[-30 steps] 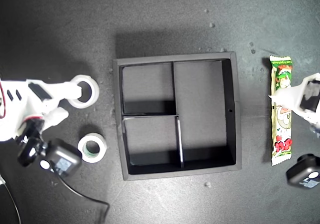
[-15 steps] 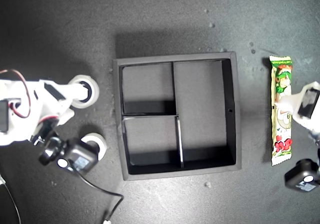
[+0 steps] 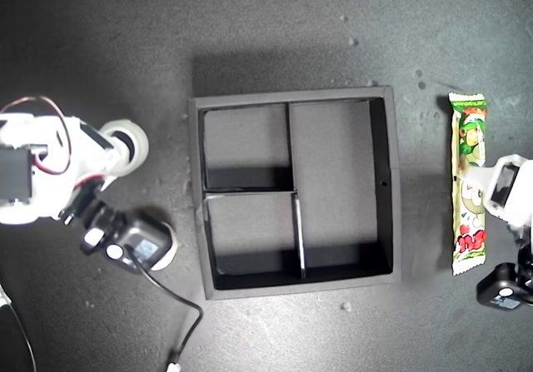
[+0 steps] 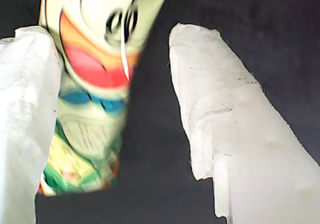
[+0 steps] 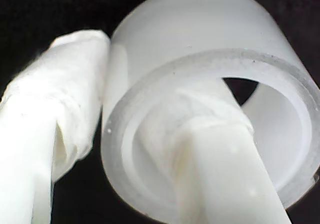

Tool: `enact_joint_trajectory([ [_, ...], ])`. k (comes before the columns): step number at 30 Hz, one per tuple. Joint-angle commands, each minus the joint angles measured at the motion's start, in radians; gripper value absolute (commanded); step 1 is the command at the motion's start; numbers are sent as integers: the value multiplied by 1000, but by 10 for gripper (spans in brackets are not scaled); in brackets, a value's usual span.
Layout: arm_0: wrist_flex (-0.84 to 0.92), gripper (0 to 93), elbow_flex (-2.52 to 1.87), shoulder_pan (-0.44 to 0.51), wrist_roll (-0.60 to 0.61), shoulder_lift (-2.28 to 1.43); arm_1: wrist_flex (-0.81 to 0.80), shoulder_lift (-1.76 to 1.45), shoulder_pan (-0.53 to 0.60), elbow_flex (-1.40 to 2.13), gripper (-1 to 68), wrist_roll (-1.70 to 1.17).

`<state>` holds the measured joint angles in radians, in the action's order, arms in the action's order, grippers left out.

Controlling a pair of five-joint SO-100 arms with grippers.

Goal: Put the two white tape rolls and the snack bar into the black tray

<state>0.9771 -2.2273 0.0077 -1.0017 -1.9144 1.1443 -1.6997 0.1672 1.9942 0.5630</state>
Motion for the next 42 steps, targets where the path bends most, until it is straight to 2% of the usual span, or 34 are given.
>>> enact_joint_trajectory([
  [1, 103, 0, 112, -21, 25, -69, -133, -5, 5, 63, 139, -54],
  [6, 270, 0, 318, -18, 61, -51, -256, -5, 8, 156, 135, -54],
  [9, 365, 0, 492, -11, 83, 23, -330, -5, 11, 198, 102, -51],
  [13, 482, 0, 752, 6, 106, 186, -345, -5, 14, 209, 50, -51],
  [18, 617, 0, 1066, 31, 141, 428, -224, -17, 41, 127, 30, -60],
  [24, 782, 0, 1390, 43, 187, 652, 41, -17, 92, -166, 23, -150],
  [28, 847, 0, 1546, 37, 195, 730, 160, -6, 109, -393, 23, -249],
  [34, 850, 0, 1681, 18, 207, 813, 100, 40, 101, -652, 26, -439],
  [42, 853, 0, 1842, 37, 186, 1026, 80, 462, 43, -1072, 36, -523],
])
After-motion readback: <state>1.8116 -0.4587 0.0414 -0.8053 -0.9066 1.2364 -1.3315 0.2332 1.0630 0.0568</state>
